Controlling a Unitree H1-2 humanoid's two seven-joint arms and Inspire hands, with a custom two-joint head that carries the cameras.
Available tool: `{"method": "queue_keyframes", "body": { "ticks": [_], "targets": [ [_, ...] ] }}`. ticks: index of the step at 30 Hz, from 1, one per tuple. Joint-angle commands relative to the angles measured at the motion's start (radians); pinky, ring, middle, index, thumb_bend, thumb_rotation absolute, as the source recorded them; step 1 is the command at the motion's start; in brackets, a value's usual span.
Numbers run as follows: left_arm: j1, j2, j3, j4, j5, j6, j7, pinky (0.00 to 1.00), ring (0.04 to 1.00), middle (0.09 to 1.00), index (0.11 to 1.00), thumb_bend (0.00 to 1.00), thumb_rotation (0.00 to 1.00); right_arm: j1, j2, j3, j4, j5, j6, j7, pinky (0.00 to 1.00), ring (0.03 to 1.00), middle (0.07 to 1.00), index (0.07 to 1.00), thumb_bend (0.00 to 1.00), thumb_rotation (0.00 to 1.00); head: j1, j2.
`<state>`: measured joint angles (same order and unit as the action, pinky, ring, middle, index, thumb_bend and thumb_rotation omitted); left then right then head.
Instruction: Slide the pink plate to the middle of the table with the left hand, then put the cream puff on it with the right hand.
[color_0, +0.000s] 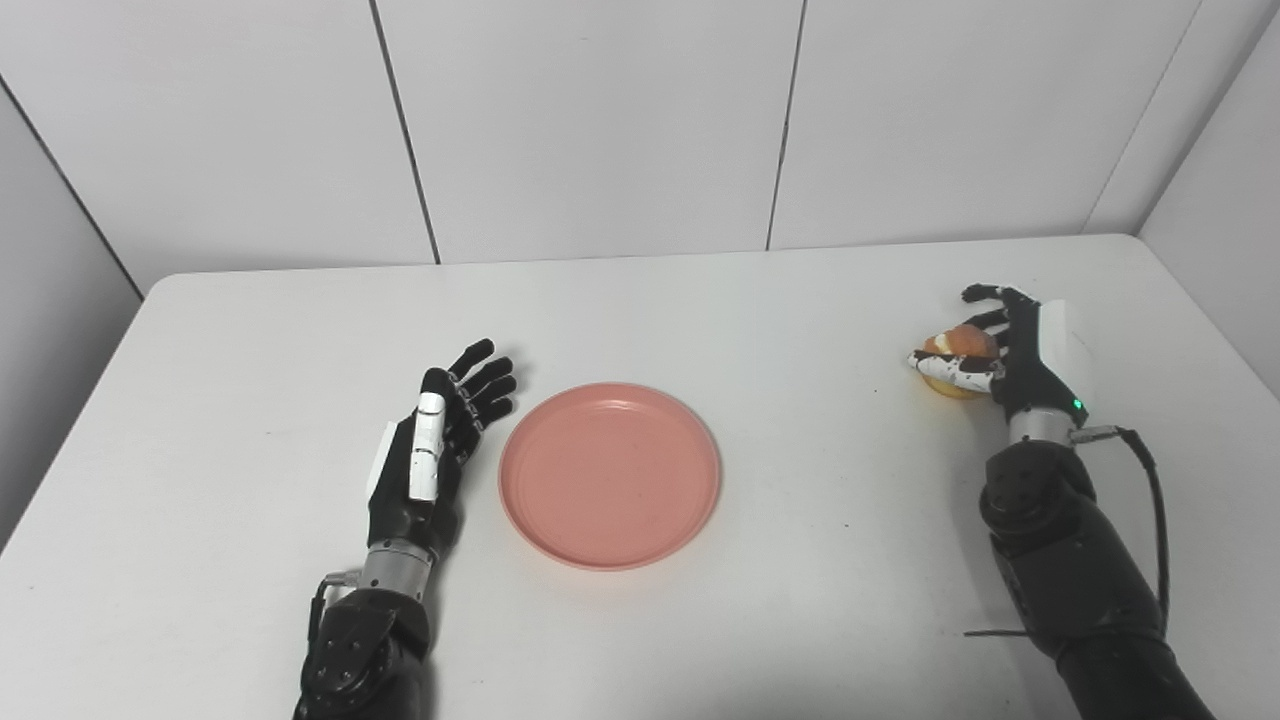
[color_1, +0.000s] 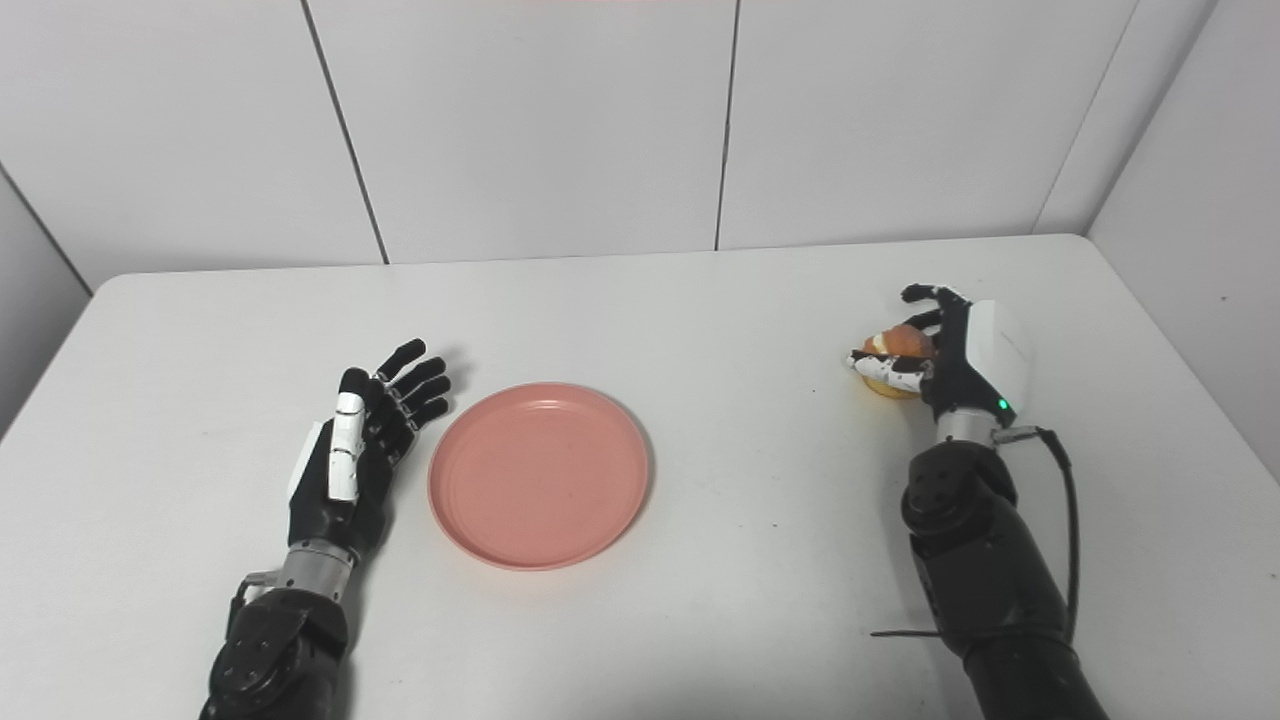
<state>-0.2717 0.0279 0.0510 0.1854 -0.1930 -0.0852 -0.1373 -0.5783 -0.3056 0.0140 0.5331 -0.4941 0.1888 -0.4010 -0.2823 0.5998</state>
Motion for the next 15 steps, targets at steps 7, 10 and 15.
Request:
{"method": "queue_keyframes", "body": {
  "ticks": [7, 10, 15],
  "targets": [
    [0.042, 0.009, -0.003, 0.021, 0.002, -0.004, -0.010, 0.84, 0.827, 0.817, 0.810, 0.59, 1.00, -0.017, -0.016, 0.013, -0.038, -0.020, 0.053, 0.009, 0.27, 0.367, 0.468, 0.534, 0.51, 0.00, 0.000, 0.000],
    [0.042, 0.010, -0.005, 0.022, 0.003, -0.011, -0.012, 0.84, 0.831, 0.822, 0.814, 0.58, 1.00, -0.017, -0.015, 0.013, -0.038, -0.019, 0.053, 0.001, 0.29, 0.370, 0.463, 0.535, 0.51, 0.00, 0.003, 0.001],
    [0.042, 0.008, -0.005, 0.025, 0.005, -0.011, -0.009, 0.83, 0.826, 0.819, 0.813, 0.59, 1.00, -0.017, -0.012, 0.002, -0.026, -0.008, 0.005, -0.037, 0.29, 0.372, 0.469, 0.532, 0.51, 0.00, 0.006, -0.001]
  ]
}}
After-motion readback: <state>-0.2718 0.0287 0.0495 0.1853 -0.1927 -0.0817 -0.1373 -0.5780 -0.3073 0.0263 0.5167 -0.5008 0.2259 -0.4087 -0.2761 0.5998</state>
